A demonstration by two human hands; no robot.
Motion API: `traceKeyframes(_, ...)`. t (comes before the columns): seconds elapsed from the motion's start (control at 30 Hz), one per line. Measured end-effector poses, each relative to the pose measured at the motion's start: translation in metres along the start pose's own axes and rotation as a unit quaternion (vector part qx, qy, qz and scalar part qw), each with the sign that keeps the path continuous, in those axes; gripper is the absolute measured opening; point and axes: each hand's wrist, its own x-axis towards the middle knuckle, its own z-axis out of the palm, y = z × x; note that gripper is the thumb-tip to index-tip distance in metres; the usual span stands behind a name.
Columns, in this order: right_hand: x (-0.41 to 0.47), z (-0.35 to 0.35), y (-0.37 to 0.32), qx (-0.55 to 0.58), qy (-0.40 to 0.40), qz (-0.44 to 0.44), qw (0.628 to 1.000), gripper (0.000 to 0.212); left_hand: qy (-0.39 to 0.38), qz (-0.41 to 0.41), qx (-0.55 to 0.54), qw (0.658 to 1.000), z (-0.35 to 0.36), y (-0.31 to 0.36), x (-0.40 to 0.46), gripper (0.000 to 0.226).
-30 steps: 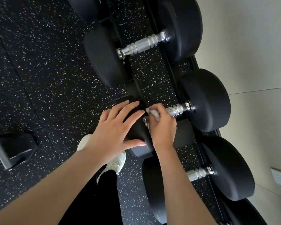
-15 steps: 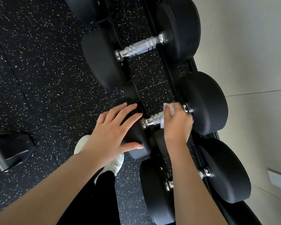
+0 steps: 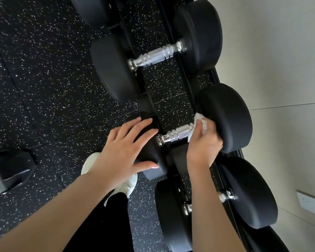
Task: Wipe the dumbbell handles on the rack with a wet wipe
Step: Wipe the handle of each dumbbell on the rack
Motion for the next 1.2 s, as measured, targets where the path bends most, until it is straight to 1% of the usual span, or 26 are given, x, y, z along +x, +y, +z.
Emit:
traceKeyframes(0.07,-0.005,-0.002,0.001,0.000,-0.031,-0.012,0.999,0.026,0.002,0.000,-0.001,1.000,0.000,0.000,-0.001,0.078)
traceKeyframes(0.13,-0.009,-0.002,0.000,0.014,-0.064,-0.005,0.998,0.028,0.002,0.000,0.000,1.000,0.000,0.001,-0.001,0.078)
traceKeyframes(0.27,-0.023,0.000,-0.004,0.044,-0.094,-0.015,0.994,0.019,0.002,0.000,0.005,1.000,-0.001,0.002,0.000,0.077)
traceKeyframes(0.33,-0.034,0.002,-0.007,0.067,-0.126,-0.019,0.990,0.018,0.001,-0.001,0.008,1.000,-0.002,0.003,0.000,0.077)
traceKeyframes(0.43,-0.048,-0.001,-0.013,0.120,-0.171,0.011,0.978,0.013,-0.002,0.004,0.014,1.000,-0.004,0.004,0.001,0.078)
traceKeyframes(0.57,-0.045,-0.020,-0.022,0.184,-0.188,0.087,0.961,0.010,-0.020,0.015,0.024,0.999,-0.014,0.004,0.003,0.080)
traceKeyframes(0.67,-0.030,-0.034,-0.035,0.195,-0.213,0.094,0.953,0.012,-0.017,-0.001,0.034,0.999,-0.030,-0.001,0.007,0.081)
traceKeyframes(0.83,0.003,-0.029,-0.067,0.214,-0.203,0.081,0.952,0.018,0.015,-0.031,0.062,0.997,-0.066,-0.022,0.031,0.079)
traceKeyframes(0.93,0.017,-0.008,-0.087,0.217,-0.172,0.059,0.959,0.019,0.032,-0.037,0.068,0.996,-0.084,-0.045,0.052,0.077)
traceKeyframes(1.03,0.029,0.018,-0.108,0.208,-0.132,0.056,0.968,0.020,0.043,-0.037,0.075,0.996,-0.098,-0.072,0.073,0.076)
traceKeyframes(1.1,0.039,0.036,-0.122,0.209,-0.114,0.082,0.968,0.021,0.034,-0.031,0.081,0.996,-0.104,-0.092,0.085,0.076)
traceKeyframes(1.17,0.050,0.053,-0.136,0.218,-0.084,0.148,0.961,0.021,0.022,-0.023,0.083,0.996,-0.110,-0.111,0.096,0.077)
traceKeyframes(1.2,0.057,0.060,-0.143,0.225,-0.057,0.187,0.955,0.020,0.016,-0.020,0.080,0.996,-0.112,-0.119,0.101,0.077)
